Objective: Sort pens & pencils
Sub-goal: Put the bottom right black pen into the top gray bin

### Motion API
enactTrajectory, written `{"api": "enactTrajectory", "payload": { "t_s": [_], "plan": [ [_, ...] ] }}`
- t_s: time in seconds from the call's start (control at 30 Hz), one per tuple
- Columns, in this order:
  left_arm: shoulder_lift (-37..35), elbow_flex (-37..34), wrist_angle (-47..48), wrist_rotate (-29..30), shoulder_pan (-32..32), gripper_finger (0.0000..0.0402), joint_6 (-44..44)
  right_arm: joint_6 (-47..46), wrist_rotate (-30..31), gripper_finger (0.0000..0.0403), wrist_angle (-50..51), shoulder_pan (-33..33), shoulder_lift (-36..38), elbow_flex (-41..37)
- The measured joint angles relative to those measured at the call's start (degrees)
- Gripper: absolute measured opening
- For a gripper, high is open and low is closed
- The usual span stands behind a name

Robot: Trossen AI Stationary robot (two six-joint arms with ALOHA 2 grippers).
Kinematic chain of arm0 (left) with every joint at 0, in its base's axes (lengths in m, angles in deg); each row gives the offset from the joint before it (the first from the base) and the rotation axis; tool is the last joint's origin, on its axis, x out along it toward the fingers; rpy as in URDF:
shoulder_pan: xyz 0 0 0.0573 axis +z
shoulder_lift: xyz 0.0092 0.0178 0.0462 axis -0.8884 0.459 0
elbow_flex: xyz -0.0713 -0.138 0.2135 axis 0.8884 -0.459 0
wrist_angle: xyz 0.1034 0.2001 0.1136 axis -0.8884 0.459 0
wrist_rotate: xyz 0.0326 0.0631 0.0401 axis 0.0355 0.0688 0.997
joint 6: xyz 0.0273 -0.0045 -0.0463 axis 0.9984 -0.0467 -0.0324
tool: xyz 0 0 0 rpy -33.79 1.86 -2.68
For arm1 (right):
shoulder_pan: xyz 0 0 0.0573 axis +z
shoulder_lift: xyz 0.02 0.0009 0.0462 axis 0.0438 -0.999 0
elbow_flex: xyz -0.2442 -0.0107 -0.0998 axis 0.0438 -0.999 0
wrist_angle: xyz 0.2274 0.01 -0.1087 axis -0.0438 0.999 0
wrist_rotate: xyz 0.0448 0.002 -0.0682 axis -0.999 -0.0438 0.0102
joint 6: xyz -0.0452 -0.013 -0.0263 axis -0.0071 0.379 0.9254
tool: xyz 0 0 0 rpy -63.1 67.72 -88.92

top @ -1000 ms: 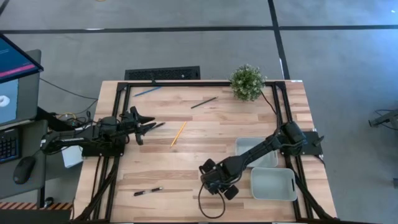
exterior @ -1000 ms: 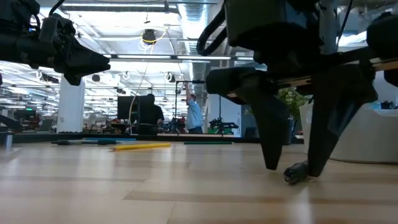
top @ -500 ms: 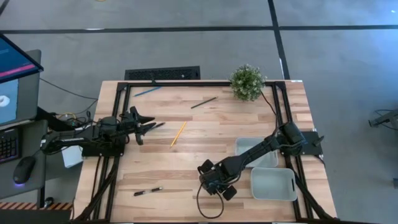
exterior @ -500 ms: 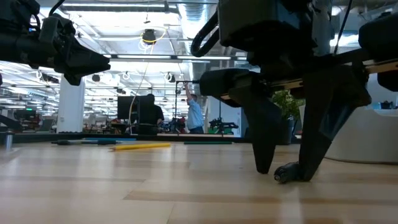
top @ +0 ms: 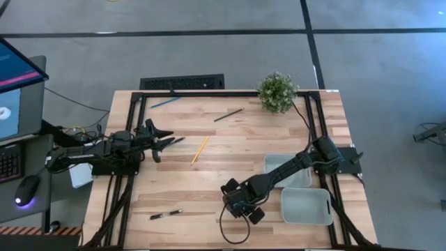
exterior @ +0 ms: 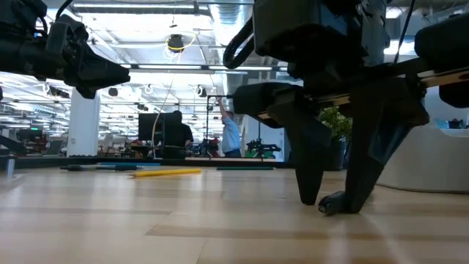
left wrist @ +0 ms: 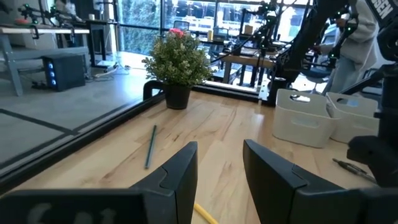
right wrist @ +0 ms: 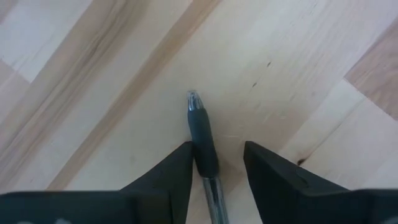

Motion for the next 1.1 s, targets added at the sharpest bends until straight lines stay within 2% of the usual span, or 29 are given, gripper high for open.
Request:
{"api": "enactTrajectory", "payload": {
  "t_s": [0.33,0.47,0.8,1.1],
  "plan": [
    [0.0,0.0,0.0,0.0,0.0,0.0119,0.6,0.0,0.0,0.0081,-0.7,-0.6,-0.1,0.0],
    [0.0,0.0,0.0,0.0,0.0,0.0119,0.6,-0.9,-0.7,0.0060,-0.5,-1.3,-0.1,0.0],
    [0.0,0.0,0.0,-0.1,0.0,0.0119,-0.4,-1.8,-1.9,0.0066,1.2,-3.7,0.1,0.6],
    [0.0,0.0,0.0,-0.1,0.0,0.0119,-0.3,1.5,3.9,0.0067,12.7,-8.7,0.0,7.9]
  ]
}}
